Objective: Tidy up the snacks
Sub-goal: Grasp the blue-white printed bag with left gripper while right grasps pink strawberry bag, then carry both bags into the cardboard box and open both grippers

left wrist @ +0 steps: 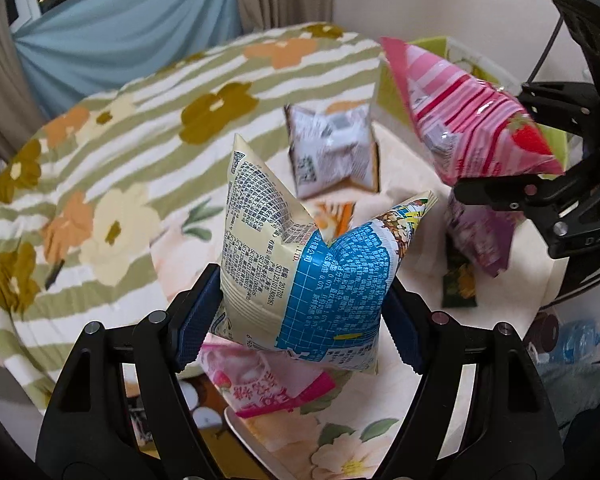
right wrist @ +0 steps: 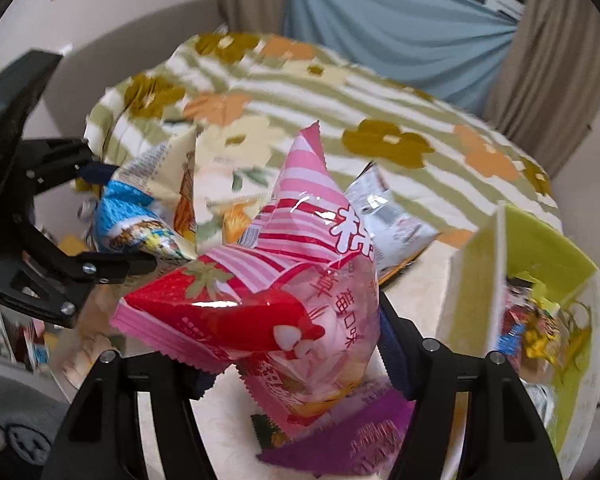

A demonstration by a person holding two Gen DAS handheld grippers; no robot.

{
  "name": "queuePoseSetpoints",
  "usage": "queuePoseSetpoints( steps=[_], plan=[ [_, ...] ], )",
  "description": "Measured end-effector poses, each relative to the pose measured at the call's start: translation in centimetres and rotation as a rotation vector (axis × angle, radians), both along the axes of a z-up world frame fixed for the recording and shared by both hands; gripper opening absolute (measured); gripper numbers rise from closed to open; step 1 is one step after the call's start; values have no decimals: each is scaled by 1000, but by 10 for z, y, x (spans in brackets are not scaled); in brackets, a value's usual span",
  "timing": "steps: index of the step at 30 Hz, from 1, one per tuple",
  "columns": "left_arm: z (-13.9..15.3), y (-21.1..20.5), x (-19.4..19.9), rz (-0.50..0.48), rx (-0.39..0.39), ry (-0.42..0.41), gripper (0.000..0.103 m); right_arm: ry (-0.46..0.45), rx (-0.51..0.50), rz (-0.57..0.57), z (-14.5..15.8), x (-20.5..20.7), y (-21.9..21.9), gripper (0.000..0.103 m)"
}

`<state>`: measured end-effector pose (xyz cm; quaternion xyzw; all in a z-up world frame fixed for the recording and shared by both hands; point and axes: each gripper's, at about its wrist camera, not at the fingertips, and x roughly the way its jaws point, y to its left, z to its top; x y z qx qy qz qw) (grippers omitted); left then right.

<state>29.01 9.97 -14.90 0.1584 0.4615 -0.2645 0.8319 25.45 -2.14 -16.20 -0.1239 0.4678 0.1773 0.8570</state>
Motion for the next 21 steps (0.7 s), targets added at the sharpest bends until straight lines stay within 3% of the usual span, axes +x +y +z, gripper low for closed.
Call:
queuePoseSetpoints(
  steps=[7, 13, 21],
  plan=[
    [37, -46, 1, -45, -23, -73, 74, -47, 31, -154, 41, -21, -45, 63],
    [65, -116, -1, -54, -48, -128, 74, -86, 31, -250, 62, -34, -111, 63],
    [66, -227, 9, -15, -91, -106, 74, -102, 10, -265, 70, -36, -205, 63]
  ],
)
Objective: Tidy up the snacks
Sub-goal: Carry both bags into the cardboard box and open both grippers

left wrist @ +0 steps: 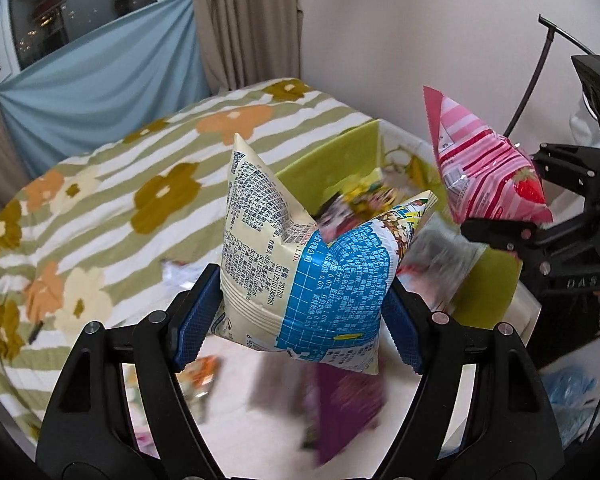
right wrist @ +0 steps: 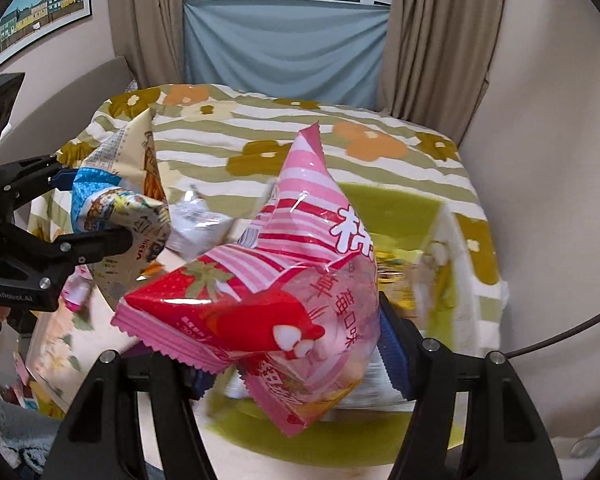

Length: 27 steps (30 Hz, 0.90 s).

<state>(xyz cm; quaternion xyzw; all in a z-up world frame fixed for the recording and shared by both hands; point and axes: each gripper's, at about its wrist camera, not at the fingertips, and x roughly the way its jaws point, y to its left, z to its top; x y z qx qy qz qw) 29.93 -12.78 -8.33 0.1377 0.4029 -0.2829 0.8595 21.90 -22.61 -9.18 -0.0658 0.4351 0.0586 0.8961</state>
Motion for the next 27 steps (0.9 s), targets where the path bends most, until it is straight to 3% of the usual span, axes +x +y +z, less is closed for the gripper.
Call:
queuePoseSetpoints(
  steps=[8, 11, 13, 20, 27],
  plan=[
    [-33, -86, 19, 47, 1, 91, 76, 13, 27, 18, -8, 6, -69, 63],
    [-46, -102, 26, 80, -21, 129, 84, 31, 43, 24, -14, 11, -89, 63],
    [-54, -108, 30, 107, -13, 157, 92, 43, 47, 30, -17, 14, -100, 63],
    [-67, -101, 21, 181, 27, 175, 93, 63, 70, 45, -26, 22, -118, 63],
    [-62, -88, 16, 254, 10, 176, 93, 70, 101, 70, -28, 44, -126, 63]
  ],
)
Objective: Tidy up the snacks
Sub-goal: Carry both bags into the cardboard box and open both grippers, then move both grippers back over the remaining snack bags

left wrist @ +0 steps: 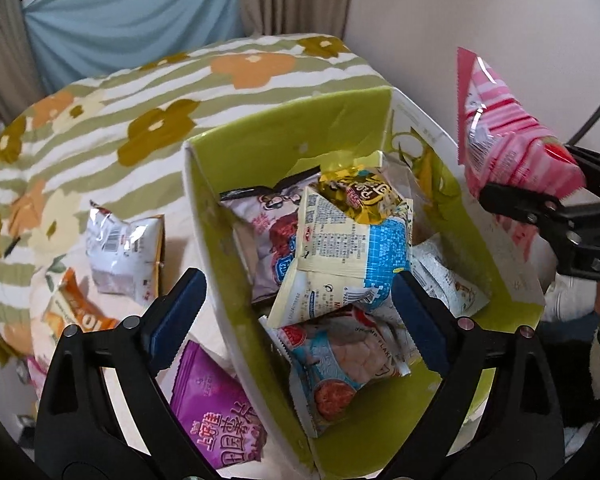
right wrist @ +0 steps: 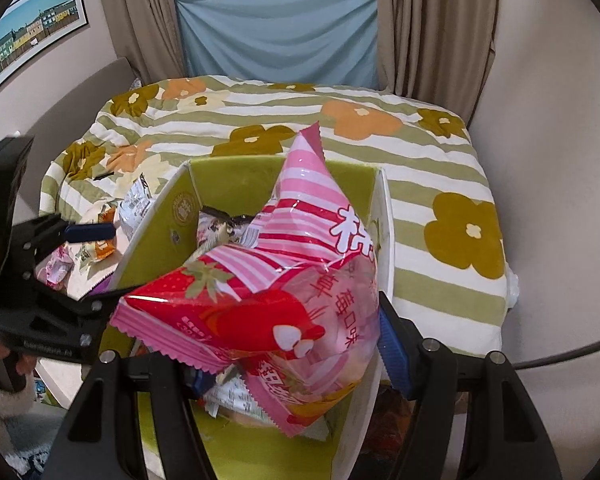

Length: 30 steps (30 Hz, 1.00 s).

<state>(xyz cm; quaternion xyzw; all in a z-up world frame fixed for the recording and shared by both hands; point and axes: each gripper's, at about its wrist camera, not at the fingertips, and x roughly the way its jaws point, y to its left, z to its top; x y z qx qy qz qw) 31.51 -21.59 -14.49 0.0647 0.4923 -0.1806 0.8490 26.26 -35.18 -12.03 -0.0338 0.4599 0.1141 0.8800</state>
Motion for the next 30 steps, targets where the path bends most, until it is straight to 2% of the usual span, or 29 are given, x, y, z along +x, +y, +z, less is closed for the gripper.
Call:
queuePoseSetpoints(
  steps=[8, 9, 10, 12, 16, 23, 30],
  plan=[
    [3, 6, 0, 47, 19, -6, 93, 5, -10, 9, -10, 29, 8, 65],
    [3, 8, -1, 53, 18, -7, 93, 1, -14, 7, -12, 31, 8, 70],
    [4, 8, -2, 57, 19, -7, 93, -9, -16, 3, -13, 31, 8, 81],
    [4, 10, -6, 66, 18, -3, 93, -31, -3, -1, -13, 29, 6, 93],
    [3, 13, -13, 84, 4, 2, 93, -75, 22, -12, -9, 18, 3, 99],
    [9, 18, -27, 89, -2, -6, 93, -85, 30, -14, -5, 4, 1, 99],
    [34, 47, -46, 139, 6, -54, 93, -120, 17, 15, 19, -12, 17, 99]
  ],
)
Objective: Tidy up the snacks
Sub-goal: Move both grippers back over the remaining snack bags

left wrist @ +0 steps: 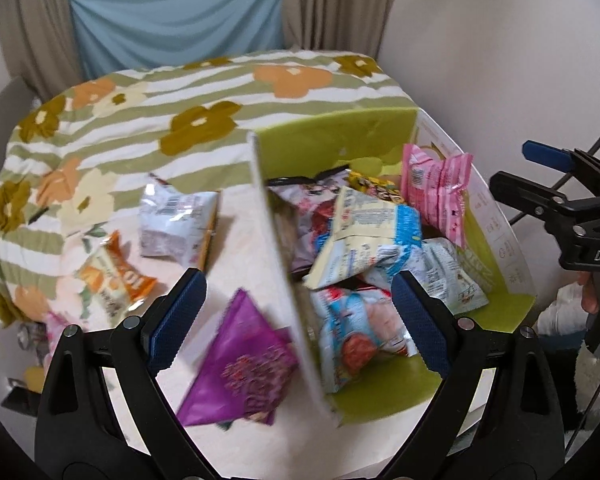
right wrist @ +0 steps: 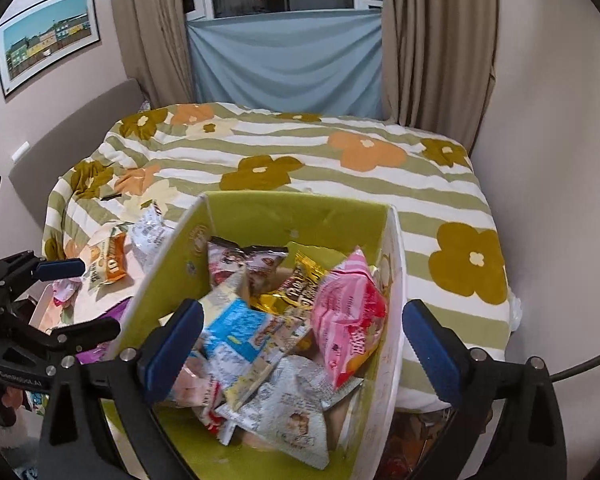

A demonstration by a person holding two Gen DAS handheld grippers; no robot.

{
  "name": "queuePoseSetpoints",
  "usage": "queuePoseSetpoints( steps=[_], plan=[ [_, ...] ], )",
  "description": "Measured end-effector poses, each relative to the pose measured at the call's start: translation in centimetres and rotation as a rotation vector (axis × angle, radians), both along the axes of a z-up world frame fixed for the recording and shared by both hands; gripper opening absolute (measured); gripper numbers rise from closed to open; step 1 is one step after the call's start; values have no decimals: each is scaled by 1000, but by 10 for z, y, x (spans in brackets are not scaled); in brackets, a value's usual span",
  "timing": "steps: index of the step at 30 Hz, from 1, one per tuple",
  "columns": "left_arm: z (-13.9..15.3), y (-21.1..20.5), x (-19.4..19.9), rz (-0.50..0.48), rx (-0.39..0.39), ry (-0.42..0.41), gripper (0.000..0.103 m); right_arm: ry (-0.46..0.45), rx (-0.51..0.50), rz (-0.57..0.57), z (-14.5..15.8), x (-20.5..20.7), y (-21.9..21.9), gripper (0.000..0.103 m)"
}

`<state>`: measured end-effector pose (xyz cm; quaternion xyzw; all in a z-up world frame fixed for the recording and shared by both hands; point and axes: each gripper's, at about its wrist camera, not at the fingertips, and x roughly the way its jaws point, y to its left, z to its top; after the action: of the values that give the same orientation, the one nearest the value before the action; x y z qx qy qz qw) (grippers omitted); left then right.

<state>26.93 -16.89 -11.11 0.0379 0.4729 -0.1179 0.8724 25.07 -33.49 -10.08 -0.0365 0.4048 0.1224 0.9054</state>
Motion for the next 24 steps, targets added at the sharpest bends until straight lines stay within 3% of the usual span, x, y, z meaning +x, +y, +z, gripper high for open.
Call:
queuePoseSetpoints(
  steps=[12, 20, 24],
  plan=[
    [30, 115, -39, 147, 13, -65, 93, -88, 83, 65, 36, -31, 76, 99],
    [23, 209, -47, 191, 18, -38, 93, -82, 107, 59, 30, -51, 155, 99],
    [8, 254, -47, 202, 6, -3, 93, -21, 145, -19, 12, -56, 188, 99]
  ],
)
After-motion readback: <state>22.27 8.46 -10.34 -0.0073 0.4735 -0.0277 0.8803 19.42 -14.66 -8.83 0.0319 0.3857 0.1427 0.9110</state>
